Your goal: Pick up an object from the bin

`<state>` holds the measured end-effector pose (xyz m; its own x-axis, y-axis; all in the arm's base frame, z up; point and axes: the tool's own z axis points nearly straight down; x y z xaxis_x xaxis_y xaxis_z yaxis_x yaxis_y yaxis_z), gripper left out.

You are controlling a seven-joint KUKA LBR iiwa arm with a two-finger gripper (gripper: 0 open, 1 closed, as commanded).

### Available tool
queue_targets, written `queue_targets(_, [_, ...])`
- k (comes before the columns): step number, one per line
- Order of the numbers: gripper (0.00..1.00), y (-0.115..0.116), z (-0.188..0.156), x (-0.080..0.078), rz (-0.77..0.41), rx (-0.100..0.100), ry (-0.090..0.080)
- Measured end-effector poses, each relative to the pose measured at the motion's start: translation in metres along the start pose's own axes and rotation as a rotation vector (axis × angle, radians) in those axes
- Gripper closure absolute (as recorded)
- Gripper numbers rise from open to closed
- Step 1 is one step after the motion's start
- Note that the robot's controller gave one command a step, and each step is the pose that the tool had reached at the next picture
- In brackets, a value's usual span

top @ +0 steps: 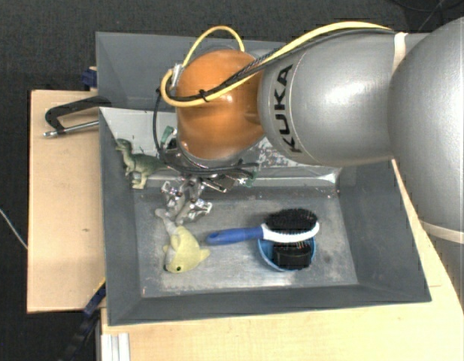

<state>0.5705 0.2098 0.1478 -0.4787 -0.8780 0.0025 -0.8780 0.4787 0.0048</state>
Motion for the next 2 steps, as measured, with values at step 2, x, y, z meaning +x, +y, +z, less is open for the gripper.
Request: queue_targets(2, [1.00, 0.068, 0.048, 0.010, -0.002, 0.001, -0.002])
